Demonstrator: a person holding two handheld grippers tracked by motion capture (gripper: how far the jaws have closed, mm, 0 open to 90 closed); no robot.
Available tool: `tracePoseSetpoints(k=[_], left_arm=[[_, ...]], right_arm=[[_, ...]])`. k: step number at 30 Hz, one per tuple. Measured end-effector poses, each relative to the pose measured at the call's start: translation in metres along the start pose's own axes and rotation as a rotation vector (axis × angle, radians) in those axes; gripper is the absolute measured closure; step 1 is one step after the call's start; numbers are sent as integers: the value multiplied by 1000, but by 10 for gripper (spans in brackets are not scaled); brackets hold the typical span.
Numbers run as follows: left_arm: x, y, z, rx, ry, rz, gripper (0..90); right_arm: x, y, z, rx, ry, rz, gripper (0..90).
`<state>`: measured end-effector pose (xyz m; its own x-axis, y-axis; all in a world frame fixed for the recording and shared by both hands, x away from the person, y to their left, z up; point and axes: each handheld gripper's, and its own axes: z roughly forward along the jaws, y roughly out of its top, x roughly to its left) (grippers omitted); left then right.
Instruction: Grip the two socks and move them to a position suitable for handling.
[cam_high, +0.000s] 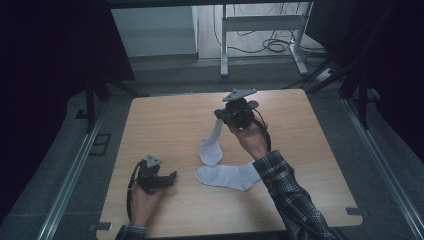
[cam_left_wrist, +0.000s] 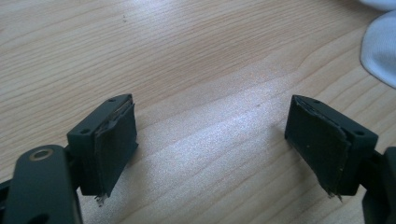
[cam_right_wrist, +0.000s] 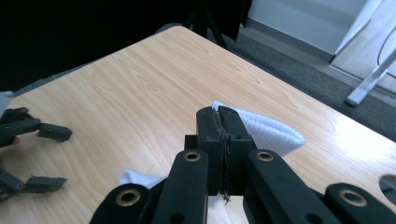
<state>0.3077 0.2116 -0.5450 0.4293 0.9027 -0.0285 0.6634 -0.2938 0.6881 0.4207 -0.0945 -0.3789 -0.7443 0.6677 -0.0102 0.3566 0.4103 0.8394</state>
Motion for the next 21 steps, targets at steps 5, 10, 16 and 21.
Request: tracePoseSetpoints(k=[5,10,16,21], left_arm=[[0,0,0,-1,0,-1,167],[0,0,0,1,-1,-1,167],[0,0,0,3,-2,-3,167],[0,0,-1,8,-1,1,167]], right_arm=[[-4,15,0,-14,-14,2,884],[5,42,7,-22,-21,-33,884],[29,94,9,-90,-3,-82,884],[34,89,-7,-111,-16,-116,881]])
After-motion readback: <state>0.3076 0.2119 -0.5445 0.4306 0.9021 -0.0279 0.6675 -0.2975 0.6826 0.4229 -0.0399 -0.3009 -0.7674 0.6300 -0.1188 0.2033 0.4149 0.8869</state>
